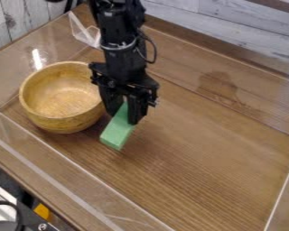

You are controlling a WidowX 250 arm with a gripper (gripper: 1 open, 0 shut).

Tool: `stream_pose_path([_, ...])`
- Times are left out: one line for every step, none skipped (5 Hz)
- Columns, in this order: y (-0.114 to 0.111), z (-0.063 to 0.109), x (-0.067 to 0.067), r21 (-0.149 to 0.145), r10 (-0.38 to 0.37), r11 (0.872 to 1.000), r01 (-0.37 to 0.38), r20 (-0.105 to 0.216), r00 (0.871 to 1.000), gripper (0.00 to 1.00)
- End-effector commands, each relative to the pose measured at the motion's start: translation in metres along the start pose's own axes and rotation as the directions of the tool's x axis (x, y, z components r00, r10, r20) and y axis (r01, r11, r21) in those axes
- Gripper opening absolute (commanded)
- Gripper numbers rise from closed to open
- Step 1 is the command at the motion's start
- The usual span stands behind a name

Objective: Remove the green block from inside the brown bowl and put it on the table

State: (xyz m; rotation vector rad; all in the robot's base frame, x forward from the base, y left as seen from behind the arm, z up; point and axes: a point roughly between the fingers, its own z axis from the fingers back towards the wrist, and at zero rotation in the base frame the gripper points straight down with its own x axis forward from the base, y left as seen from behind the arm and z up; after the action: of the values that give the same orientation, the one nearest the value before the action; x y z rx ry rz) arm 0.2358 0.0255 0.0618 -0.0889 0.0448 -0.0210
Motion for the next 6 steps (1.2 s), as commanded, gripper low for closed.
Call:
stream_pose_path([-0.001,0.002,0.006,0.015,-0.001,1.0,0.001,0.037,0.999,0.0])
stream_pose_path([-0.002,0.0,0.007,0.017,0.0,1.0,-0.001,0.043,0.999,0.0])
stream_pose_path([-0.002,-0.001,0.008,0.018,0.004,1.0,-0.005,0.05,0.999,0.0])
stream_pose_path([-0.003,-0.002,0.009,0.016,0.011,1.0,-0.012,0.057,0.998,1.0])
stream_pose_path([-0.002,0.004,0.01,0.008,0.022,1.0,-0.023,0.077,0.997,1.0])
stream_pose_path([0.001,0.013,0.01,0.007,0.029,1.0,-0.03,0.1,0.995,1.0])
